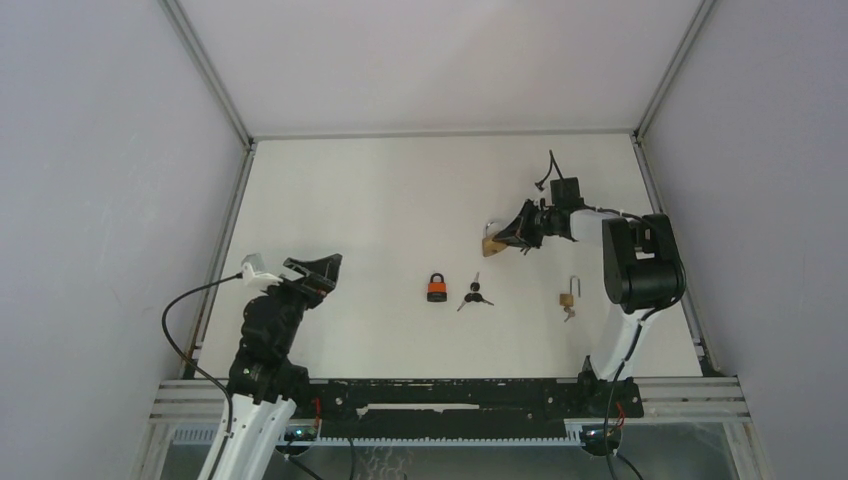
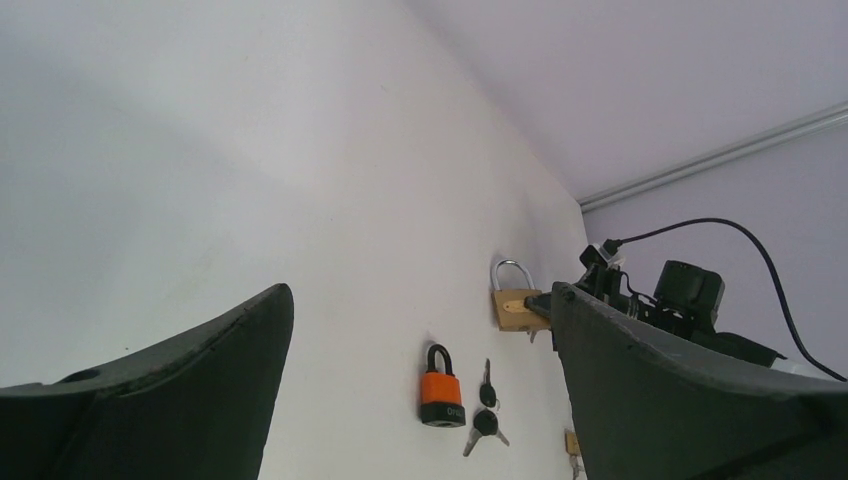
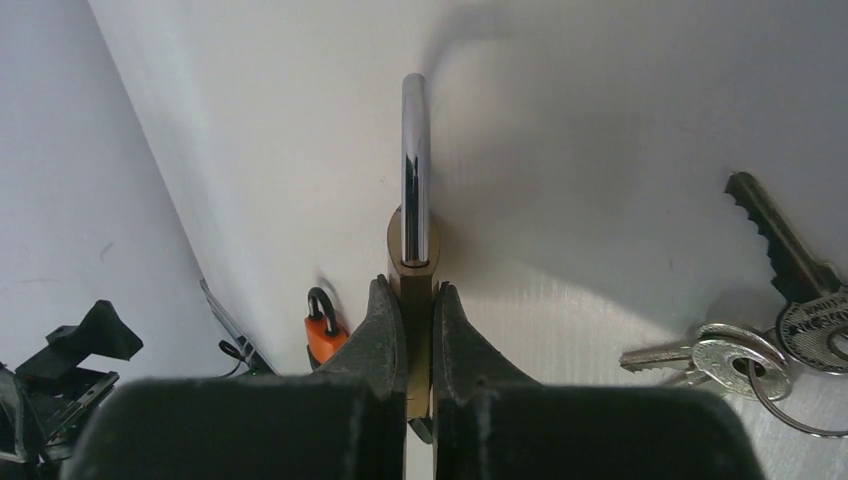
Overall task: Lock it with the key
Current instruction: Place the lock at the center of the board.
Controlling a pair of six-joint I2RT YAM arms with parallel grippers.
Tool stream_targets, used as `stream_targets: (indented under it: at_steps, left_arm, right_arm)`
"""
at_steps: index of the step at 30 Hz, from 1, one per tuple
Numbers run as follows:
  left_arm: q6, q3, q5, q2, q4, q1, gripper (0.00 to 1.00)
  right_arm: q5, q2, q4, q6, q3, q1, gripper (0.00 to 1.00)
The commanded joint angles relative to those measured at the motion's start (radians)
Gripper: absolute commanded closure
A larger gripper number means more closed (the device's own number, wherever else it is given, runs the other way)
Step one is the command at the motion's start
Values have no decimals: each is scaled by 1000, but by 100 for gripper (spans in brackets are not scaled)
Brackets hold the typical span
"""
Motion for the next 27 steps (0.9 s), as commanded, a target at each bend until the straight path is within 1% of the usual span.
stream_targets:
  at_steps: [1, 4, 8, 11, 15, 17, 19, 21, 23, 25, 26, 27]
  left_arm:
    - [-50, -21, -24, -9, 55, 13, 0]
    - [-60, -22, -22, -8, 45, 16, 0]
    - [-61, -22, -20, -13, 47, 17, 0]
    - [-57, -20, -15, -14, 52, 17, 0]
    - [-53, -19, -13, -20, 52, 17, 0]
    - [-51, -18, -16, -23, 50, 17, 0]
    - [-50, -18, -25, -31, 43, 17, 0]
    - [-53, -20, -35, -44, 33, 17, 0]
    - [-61, -21, -42, -66, 28, 17, 0]
    - [-69, -24, -46, -86, 25, 17, 0]
    - [-72, -26, -46, -95, 26, 18, 0]
    - [-73, -27, -45, -104, 29, 18, 0]
  right_arm:
    - [-8, -33, 32, 2, -5, -21, 93]
    - [31, -45, -7, -15, -15, -29, 77]
    - [94, -75, -41, -33, -23, -38, 62]
    - [103, -87, -54, -39, -22, -48, 55]
    - [129, -124, -146, -83, 19, -50, 53]
    - [171, -167, -217, -122, 51, -50, 46]
    - [258, -227, -333, -198, 92, -46, 40]
    - [401, -295, -500, -267, 133, -33, 32]
    - [563, -369, -614, -301, 144, -21, 17]
    - [717, -400, -717, -300, 139, -12, 5]
    - [761, -403, -758, -302, 132, -11, 2]
    - [776, -397, -791, -308, 121, -15, 1]
